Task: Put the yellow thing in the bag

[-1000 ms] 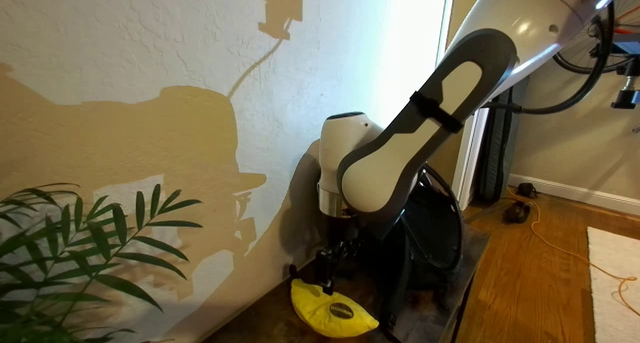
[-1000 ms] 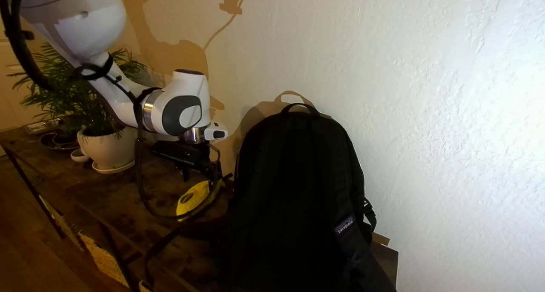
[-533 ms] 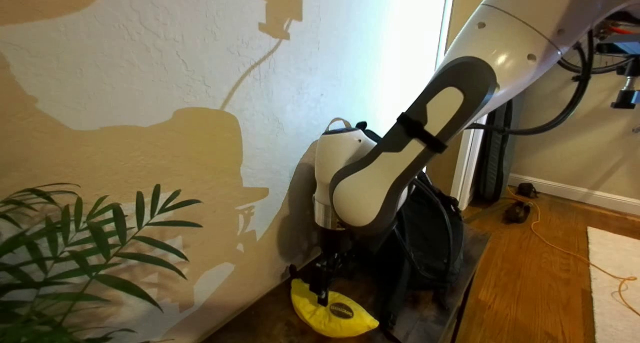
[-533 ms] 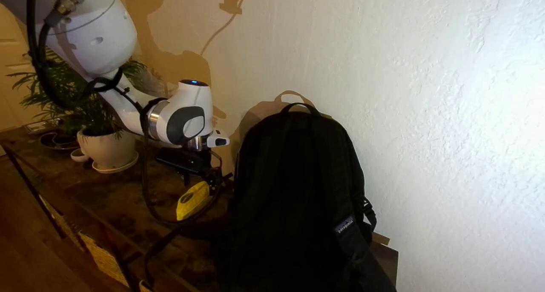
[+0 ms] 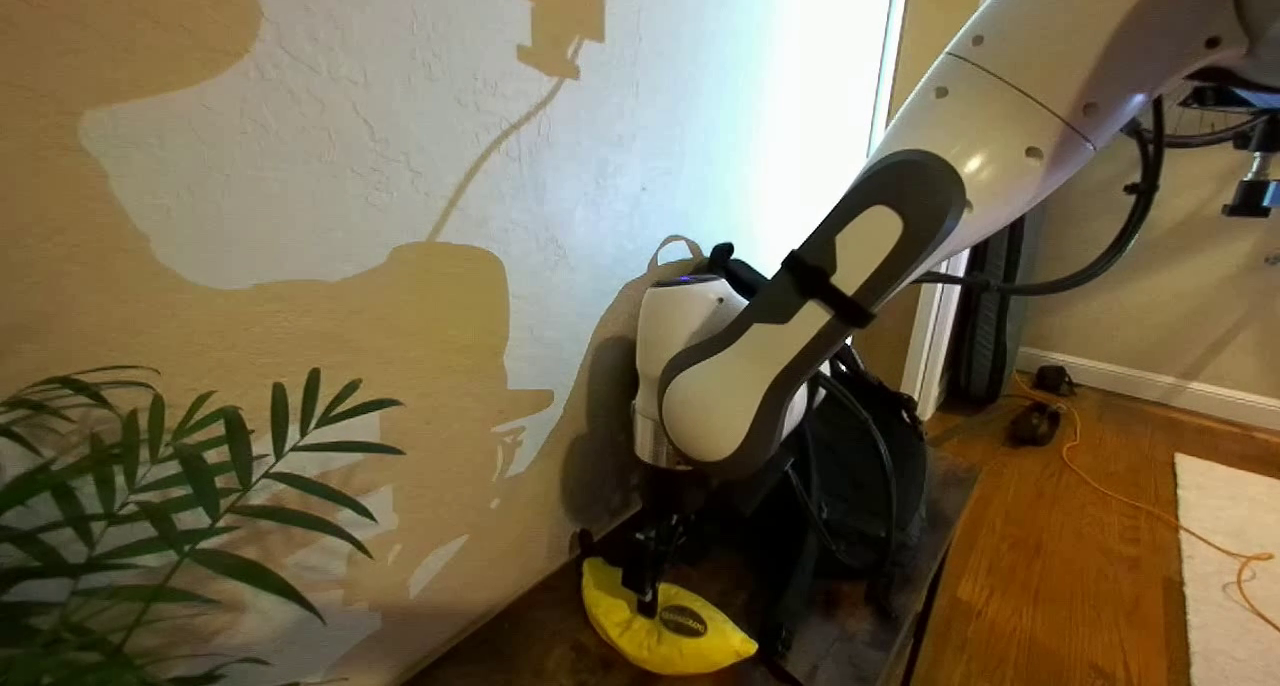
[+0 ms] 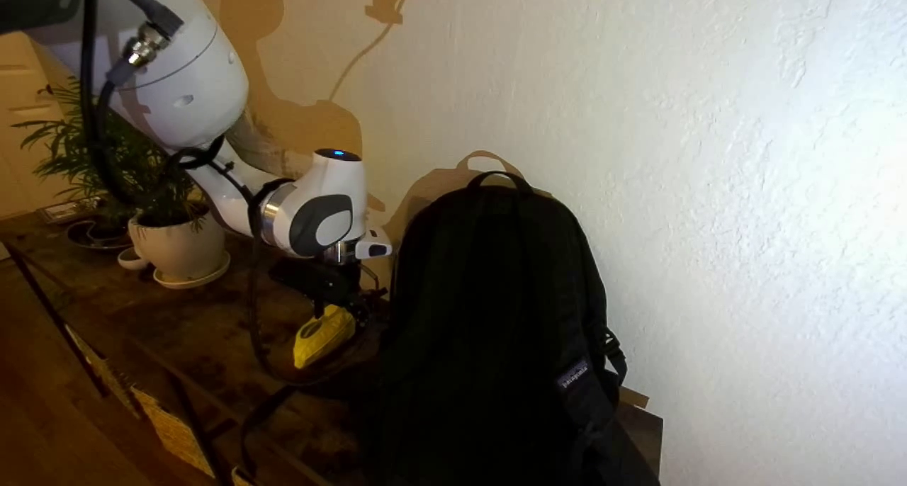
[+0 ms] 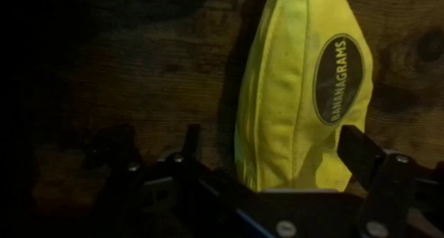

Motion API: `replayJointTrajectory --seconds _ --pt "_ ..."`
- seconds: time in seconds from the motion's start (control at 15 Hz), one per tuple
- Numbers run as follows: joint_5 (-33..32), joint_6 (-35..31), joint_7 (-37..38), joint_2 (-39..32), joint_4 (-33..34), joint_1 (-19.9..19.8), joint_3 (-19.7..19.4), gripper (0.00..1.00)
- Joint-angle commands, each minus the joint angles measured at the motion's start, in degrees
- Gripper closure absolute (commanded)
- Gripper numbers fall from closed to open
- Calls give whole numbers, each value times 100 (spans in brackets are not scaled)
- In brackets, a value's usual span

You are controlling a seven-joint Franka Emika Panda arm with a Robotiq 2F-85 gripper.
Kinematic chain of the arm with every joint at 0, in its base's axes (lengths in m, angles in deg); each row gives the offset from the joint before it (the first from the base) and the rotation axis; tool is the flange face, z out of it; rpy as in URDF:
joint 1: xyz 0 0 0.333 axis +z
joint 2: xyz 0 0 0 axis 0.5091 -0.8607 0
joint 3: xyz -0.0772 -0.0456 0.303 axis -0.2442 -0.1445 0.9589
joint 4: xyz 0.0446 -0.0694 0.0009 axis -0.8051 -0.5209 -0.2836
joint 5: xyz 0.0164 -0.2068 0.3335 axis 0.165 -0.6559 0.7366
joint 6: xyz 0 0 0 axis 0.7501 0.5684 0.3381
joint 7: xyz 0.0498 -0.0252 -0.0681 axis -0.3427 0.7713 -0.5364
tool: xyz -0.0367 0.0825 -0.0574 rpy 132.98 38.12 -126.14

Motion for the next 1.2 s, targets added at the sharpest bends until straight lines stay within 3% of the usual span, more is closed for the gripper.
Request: replayJointTrajectory --seconds 0.0,0.93,1.07,1.13 --pt "254 131 -271 -140 156 -229 221 0" --pt "632 180 -677 -344 263 -516 560 0" --pt "635 189 -700 -359 264 -532 569 11" --pt "633 193 -714 -364 265 -533 571 29"
